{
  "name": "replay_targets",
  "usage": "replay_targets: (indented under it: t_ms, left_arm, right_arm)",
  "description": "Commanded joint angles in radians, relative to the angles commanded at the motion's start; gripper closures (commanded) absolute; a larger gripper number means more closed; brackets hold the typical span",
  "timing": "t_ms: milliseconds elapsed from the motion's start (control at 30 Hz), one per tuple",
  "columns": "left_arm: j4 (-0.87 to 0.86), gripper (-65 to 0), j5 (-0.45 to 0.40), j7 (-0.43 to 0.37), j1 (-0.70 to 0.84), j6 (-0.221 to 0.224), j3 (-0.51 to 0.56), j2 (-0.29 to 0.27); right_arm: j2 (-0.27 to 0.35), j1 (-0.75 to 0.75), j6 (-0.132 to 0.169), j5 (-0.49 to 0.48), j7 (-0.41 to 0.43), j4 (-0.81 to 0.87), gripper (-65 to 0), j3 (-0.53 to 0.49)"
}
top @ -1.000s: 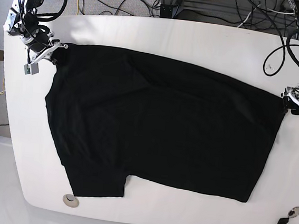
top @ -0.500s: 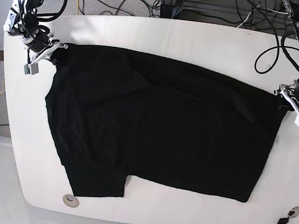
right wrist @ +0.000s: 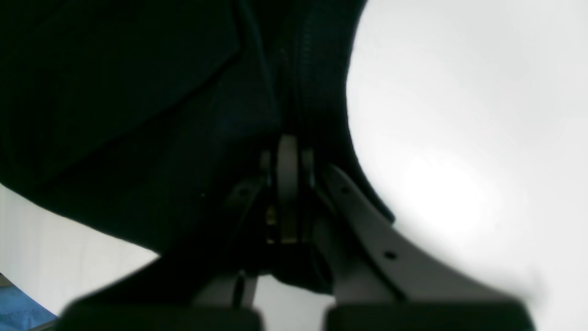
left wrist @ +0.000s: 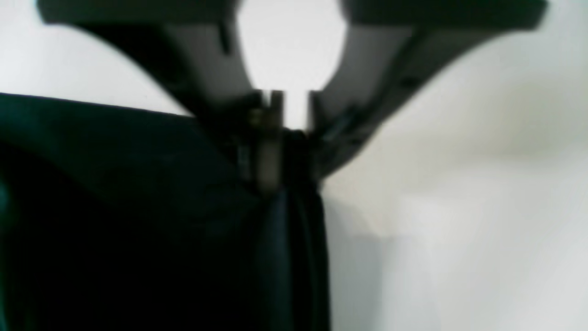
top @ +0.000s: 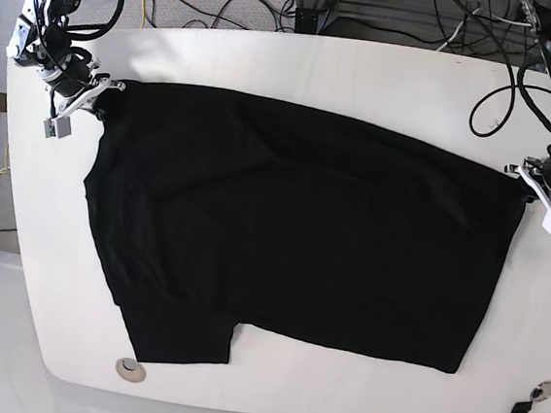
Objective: Fold the T-shirt properly
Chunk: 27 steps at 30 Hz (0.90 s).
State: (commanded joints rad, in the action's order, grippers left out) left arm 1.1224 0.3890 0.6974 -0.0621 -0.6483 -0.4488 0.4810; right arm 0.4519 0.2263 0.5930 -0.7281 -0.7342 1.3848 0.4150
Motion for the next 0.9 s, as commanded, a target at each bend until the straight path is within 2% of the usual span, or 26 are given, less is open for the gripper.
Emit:
replay_targets:
  t_ms: [667, 767, 833, 900]
  left_arm:
    - [0.005, 0.0, 0.000, 0.000, 0.021, -0.005, 0.000, 0.003]
    - [0.005, 0.0, 0.000, 0.000, 0.021, -0.005, 0.000, 0.003]
    - [0.005, 0.0, 0.000, 0.000, 0.021, -0.005, 0.000, 0.003]
    - [0.005, 0.0, 0.000, 0.000, 0.021, -0.005, 0.000, 0.003]
  right_arm:
    - [0.000, 0.000, 0.000, 0.002, 0.000, 0.002, -0.8, 0.000]
    - [0.000, 0.003, 0.000, 0.000, 0.000, 0.043, -1.3, 0.005]
    - [0.000, 0.008, 0.000, 0.000, 0.000, 0.107, -5.9, 0.006]
    - [0.000, 0.009, 0.000, -0.005, 0.000, 0.161, -15.1, 0.008]
